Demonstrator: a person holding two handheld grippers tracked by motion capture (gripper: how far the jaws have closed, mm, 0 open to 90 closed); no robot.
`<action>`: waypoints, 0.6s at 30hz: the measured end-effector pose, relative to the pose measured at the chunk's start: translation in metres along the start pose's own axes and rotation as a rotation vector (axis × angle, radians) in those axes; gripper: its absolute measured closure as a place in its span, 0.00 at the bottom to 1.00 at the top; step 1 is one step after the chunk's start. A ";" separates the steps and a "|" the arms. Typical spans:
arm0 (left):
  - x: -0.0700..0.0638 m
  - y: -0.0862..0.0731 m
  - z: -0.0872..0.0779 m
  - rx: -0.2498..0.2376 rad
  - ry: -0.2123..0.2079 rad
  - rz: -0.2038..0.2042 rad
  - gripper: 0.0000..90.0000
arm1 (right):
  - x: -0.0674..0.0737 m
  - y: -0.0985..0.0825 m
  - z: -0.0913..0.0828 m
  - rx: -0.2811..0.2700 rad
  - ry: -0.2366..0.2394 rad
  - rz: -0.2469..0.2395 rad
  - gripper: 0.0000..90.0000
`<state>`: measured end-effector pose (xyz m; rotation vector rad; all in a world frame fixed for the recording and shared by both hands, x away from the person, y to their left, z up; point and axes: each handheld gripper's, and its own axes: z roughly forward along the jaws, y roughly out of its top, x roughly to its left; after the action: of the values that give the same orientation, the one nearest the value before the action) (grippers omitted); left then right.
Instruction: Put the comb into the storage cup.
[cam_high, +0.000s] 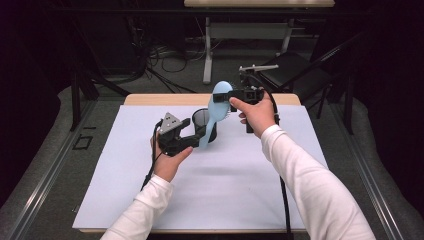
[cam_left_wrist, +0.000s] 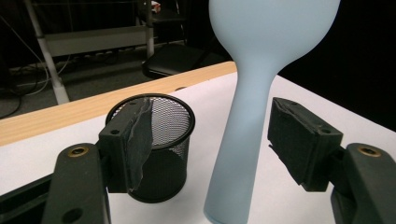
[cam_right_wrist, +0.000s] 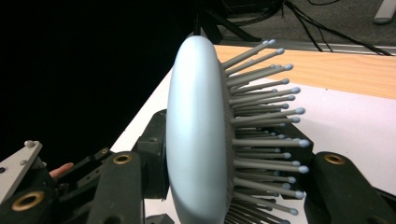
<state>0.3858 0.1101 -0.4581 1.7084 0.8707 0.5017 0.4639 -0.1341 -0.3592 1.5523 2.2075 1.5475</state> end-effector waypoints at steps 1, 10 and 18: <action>0.000 0.000 0.000 -0.002 0.007 0.004 0.35 | -0.001 0.000 0.000 -0.002 -0.001 -0.002 0.54; 0.008 0.000 0.000 0.026 0.022 -0.004 0.35 | -0.004 0.004 -0.006 -0.015 -0.024 -0.007 0.54; 0.014 0.000 0.000 0.033 0.042 -0.013 0.32 | -0.004 0.007 -0.008 -0.023 -0.031 -0.006 0.54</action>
<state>0.3948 0.1212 -0.4594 1.7266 0.9249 0.5187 0.4663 -0.1421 -0.3518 1.5510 2.1686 1.5315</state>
